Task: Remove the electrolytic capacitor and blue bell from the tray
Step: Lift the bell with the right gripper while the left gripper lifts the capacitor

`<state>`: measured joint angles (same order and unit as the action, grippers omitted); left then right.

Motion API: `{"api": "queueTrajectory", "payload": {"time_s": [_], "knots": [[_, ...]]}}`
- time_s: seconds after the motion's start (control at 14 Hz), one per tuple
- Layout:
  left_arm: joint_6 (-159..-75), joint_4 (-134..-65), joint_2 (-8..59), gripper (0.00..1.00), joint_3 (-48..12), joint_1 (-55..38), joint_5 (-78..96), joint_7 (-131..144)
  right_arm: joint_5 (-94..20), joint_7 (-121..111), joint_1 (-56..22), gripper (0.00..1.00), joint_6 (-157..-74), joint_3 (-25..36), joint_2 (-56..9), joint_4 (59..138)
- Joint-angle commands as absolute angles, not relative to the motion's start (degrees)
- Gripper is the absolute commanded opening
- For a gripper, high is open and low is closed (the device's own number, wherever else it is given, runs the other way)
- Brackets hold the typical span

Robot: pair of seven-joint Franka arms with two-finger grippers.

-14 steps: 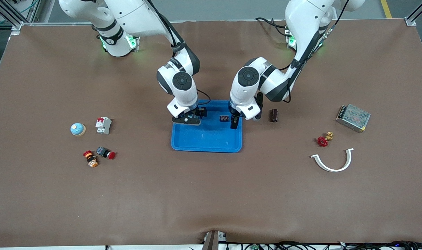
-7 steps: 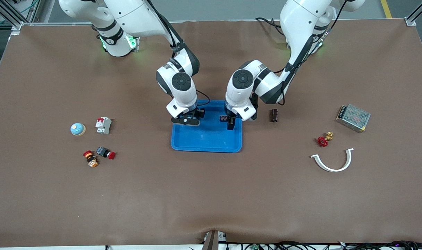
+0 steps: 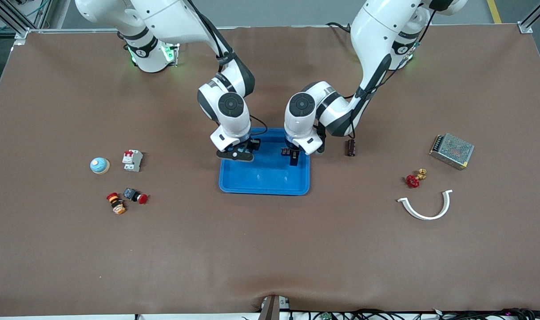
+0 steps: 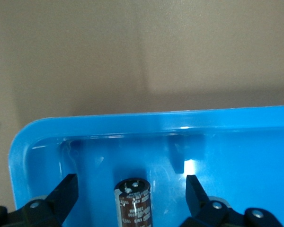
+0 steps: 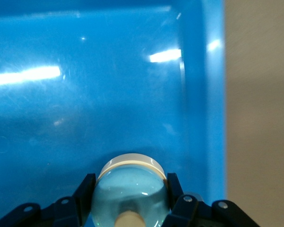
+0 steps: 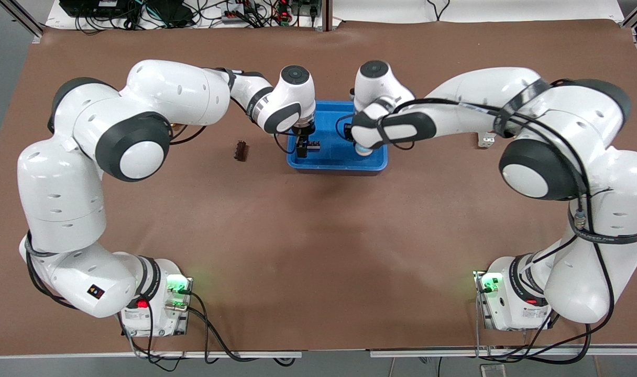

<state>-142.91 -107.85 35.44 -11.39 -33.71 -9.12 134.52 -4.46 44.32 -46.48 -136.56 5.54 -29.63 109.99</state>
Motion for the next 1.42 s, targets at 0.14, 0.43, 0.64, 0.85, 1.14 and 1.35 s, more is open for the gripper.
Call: {"api": "queueTrajectory", "payload": {"time_s": [0.14,0.43,0.64,0.85,1.14,1.35], "knots": [[-143.0,-104.86,37.44,1.0,-10.9,-34.37,-10.63,136.23,-5.18,32.37,-39.04,0.35,-125.53,5.1,-19.35,111.36],[-143.0,-104.06,37.88,1.0,-10.9,-35.15,-10.55,136.41,-5.19,16.74,-29.91,0.35,-118.67,5.01,-14.69,111.71],[-143.0,-103.27,38.06,1.0,-10.9,-35.33,-10.72,137.72,-5.19,4.78,-22.96,0.35,-116.63,5.01,-13.97,111.62],[-143.0,-103.36,38.06,1.0,-10.9,-35.95,-10.72,137.9,-5.19,-0.6,-19.52,0.35,-117.42,5.1,-14.24,112.67],[-142.91,-103.36,38.14,0.98,-10.81,-36.04,-10.72,138.87,-5.27,-6.15,-15.83,0.35,-121.27,5.01,-14.76,115.3],[-143.0,-103.36,38.5,0.63,-10.9,-35.95,-10.72,138.87,-5.27,-6.33,-16.17,0.36,-129.34,5.01,-15.2,119.86]]}}
